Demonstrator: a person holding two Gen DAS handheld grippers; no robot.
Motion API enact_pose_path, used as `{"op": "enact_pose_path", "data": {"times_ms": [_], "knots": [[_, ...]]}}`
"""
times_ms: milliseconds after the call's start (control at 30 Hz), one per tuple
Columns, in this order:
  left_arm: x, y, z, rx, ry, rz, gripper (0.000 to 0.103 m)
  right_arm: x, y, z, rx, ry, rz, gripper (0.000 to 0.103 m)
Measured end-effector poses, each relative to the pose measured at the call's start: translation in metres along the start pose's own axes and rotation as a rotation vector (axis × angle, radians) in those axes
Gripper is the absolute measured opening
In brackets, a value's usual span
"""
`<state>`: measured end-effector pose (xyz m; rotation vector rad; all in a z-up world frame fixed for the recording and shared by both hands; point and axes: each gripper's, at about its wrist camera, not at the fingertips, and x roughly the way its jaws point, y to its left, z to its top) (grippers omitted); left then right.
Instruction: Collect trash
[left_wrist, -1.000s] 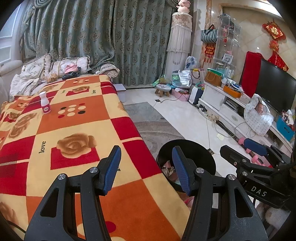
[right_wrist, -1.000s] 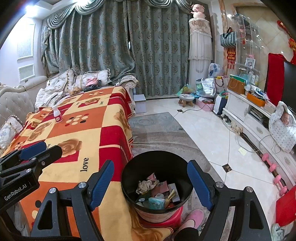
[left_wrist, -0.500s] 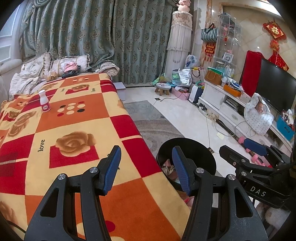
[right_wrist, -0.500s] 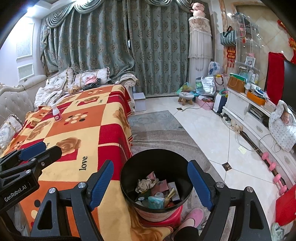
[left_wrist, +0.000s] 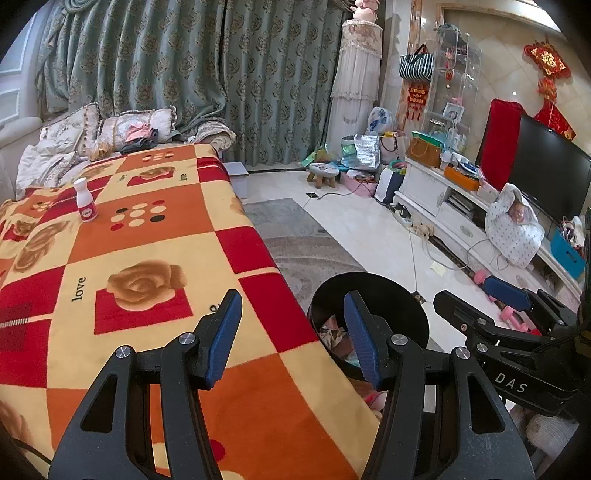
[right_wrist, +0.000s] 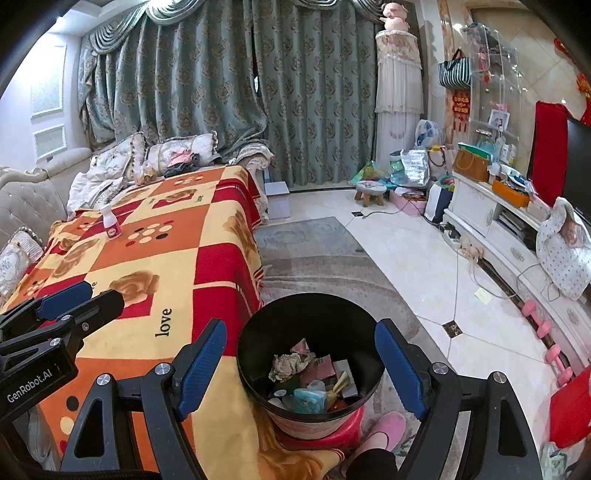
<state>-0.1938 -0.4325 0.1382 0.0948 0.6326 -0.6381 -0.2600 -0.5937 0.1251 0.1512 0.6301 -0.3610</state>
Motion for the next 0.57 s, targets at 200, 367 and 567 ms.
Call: {"op": "enact_pose_path", "data": {"times_ms": [200,367,567], "knots": [[0.0,0.001,0.003,-0.001,0.0,0.0,0.056,0.001,-0.002,-0.003,-0.001,0.004,-0.001,0.081],[0.001,-0.002,-0.003,-0.005,0.002,-0.006,0.056,0.001,-0.003,-0.006,-0.005,0.008,-0.001,0.081],[0.0,-0.005,-0.009,-0.002,0.003,-0.001,0.056,0.006,-0.003,-0.006,-0.011,0.02,-0.001,0.081]]}}
